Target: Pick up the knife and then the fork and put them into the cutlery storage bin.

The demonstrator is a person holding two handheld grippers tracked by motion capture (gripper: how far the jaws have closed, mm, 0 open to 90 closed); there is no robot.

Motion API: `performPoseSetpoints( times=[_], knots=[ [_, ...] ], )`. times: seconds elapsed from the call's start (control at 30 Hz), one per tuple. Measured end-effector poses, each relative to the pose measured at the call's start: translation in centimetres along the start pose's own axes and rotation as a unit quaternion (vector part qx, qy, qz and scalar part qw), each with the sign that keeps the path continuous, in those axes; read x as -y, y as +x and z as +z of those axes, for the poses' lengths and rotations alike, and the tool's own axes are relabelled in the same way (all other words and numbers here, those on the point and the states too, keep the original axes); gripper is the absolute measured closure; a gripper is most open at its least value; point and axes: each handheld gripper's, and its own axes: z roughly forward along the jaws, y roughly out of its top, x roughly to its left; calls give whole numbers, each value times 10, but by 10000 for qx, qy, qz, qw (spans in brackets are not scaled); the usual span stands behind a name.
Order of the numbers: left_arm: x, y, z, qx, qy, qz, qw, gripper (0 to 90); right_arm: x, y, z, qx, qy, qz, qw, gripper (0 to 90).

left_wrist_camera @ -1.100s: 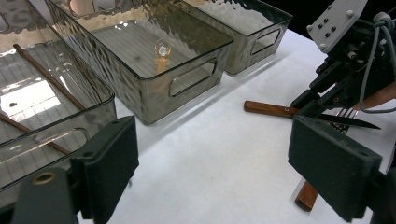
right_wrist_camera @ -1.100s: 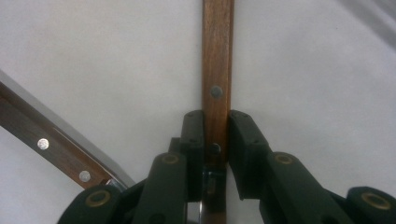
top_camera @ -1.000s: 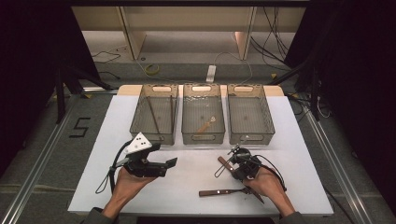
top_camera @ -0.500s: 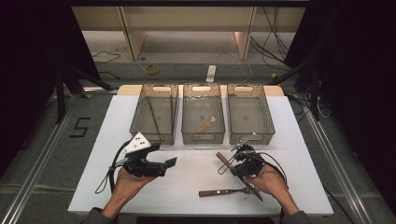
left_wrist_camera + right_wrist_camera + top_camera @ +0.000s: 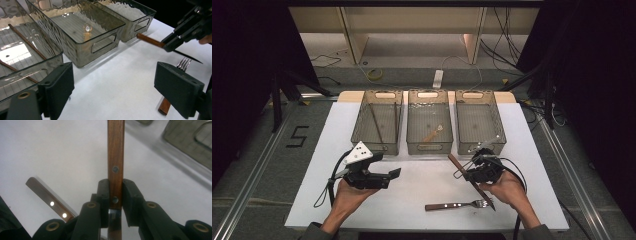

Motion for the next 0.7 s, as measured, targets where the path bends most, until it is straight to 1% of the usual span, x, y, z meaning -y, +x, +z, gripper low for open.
performPoseSetpoints(
  times=[0.1, 0.17, 0.27, 0.33, 0.6, 0.7],
  knots=[
    [0, 0, -1, -7, -41, 3, 10000, 158, -2, -6, -8, 4, -173, 80, 9998, 772],
    [0, 0, -1, -5, -80, -12, 10000, 158, -5, -10, -14, 43, -297, 90, 9995, 772],
    [0, 1, -2, 10, -148, -22, 9999, 158, -10, -17, -21, 114, -537, 190, 9983, 772],
    [0, 1, -3, 17, -162, -31, 9999, 158, -15, -21, -24, 129, -652, 209, 9976, 771],
    [0, 2, -3, 33, -211, -59, 9998, 158, -35, -37, -34, 222, -936, 342, 9948, 772],
    [0, 2, -3, 26, -225, -60, 9997, 158, -44, -43, -40, 260, -1063, 395, 9932, 771]
  ],
)
